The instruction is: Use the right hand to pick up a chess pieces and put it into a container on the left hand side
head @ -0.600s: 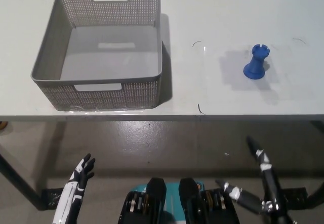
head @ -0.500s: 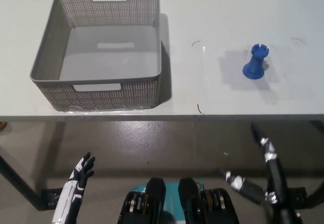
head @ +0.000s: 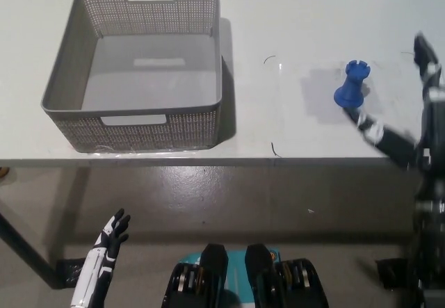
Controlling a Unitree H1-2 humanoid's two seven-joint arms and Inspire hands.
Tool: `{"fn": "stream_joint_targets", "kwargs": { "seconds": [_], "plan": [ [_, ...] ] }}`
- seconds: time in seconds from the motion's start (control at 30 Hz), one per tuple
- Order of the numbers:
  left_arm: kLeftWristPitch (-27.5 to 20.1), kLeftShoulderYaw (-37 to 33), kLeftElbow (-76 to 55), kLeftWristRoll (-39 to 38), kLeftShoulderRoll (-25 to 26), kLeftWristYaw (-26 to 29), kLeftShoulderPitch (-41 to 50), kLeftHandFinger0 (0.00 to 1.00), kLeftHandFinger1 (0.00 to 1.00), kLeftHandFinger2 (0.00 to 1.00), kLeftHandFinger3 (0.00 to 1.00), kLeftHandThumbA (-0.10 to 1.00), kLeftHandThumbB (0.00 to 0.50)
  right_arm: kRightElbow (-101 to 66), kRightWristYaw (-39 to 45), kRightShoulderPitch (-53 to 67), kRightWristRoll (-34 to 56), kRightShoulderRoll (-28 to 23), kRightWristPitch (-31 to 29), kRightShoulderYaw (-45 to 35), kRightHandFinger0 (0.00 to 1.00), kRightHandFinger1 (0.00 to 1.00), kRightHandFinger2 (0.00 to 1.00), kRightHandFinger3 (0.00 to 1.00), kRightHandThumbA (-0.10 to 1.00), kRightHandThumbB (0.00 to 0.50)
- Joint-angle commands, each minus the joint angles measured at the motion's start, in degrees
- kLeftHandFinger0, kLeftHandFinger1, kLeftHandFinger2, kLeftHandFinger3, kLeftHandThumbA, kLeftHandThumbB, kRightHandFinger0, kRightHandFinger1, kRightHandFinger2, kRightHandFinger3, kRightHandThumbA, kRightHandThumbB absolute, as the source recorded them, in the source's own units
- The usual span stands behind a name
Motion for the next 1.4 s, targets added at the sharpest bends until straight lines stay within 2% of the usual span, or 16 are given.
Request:
{"fn": "stream_joint_targets", "kwargs": {
  "seconds": [0.0,0.03,0.27,0.37,0.67,0.7,0.8,0.93,1.13,1.27,1.37],
  "plan": [
    [-2.1,0.0,-1.5,0.2,0.5,0.2,-0.7,1.0,1.0,1.0,1.0,1.0,0.198,2.2,1.5,-5.8,0.9,-1.7,6.0,-0.5,1.0,1.0,1.0,1.0,1.0,0.397],
    [-2.2,-0.1,-1.5,0.4,0.5,0.2,-0.7,1.0,1.0,1.0,1.0,1.0,0.197,6.4,1.2,-9.2,-0.3,-3.2,6.3,-0.3,1.0,1.0,1.0,1.0,1.0,0.376],
    [-2.6,-0.2,-1.4,0.9,0.4,0.4,-0.2,1.0,1.0,1.0,1.0,1.0,0.2,22.0,2.3,-19.8,1.9,-6.6,7.7,0.0,1.0,1.0,1.0,1.0,1.0,0.382],
    [-2.4,0.0,-1.4,0.3,0.5,0.2,-0.4,1.0,1.0,1.0,1.0,1.0,0.206,27.4,4.0,-24.1,5.8,-6.5,9.7,-1.1,1.0,1.0,1.0,1.0,1.0,0.434],
    [-2.5,-0.2,-0.8,0.3,0.5,0.0,-0.6,1.0,1.0,1.0,1.0,1.0,0.222,44.1,2.5,-33.1,5.1,-7.5,7.1,-0.4,1.0,1.0,1.0,1.0,1.0,0.479],
    [-3.0,-0.2,-0.6,0.3,0.6,0.0,-0.6,1.0,1.0,1.0,1.0,1.0,0.207,45.5,2.2,-33.7,4.4,-7.4,7.5,0.0,1.0,1.0,1.0,1.0,1.0,0.468],
    [-3.0,-0.1,-0.8,0.6,0.7,0.2,-0.4,1.0,1.0,1.0,1.0,1.0,0.21,48.9,2.1,-34.5,4.5,-7.2,6.6,0.3,1.0,1.0,1.0,1.0,1.0,0.438],
    [-3.4,-0.3,-0.5,-0.2,0.9,-0.5,-0.4,1.0,1.0,1.0,1.0,1.0,0.206,57.7,-0.3,-36.4,3.2,-7.3,3.3,1.4,1.0,1.0,1.0,1.0,1.0,0.461],
    [-3.4,-0.1,-0.6,0.2,1.0,-0.3,-0.5,1.0,1.0,1.0,1.0,1.0,0.204,66.4,-1.8,-38.2,3.0,-7.7,0.4,2.9,1.0,1.0,1.0,1.0,1.0,0.432],
    [-3.8,0.0,-0.5,0.2,1.1,-0.3,-0.6,1.0,1.0,1.0,1.0,1.0,0.2,71.7,-2.5,-39.0,3.7,-7.9,-1.1,3.2,1.0,1.0,1.0,1.0,1.0,0.44],
    [-4.0,0.0,-0.3,0.1,1.2,-0.3,-0.7,1.0,1.0,1.0,1.0,1.0,0.201,74.4,-2.8,-39.4,3.8,-8.3,-2.2,3.4,1.0,1.0,1.0,1.0,1.0,0.425]
  ]
}}
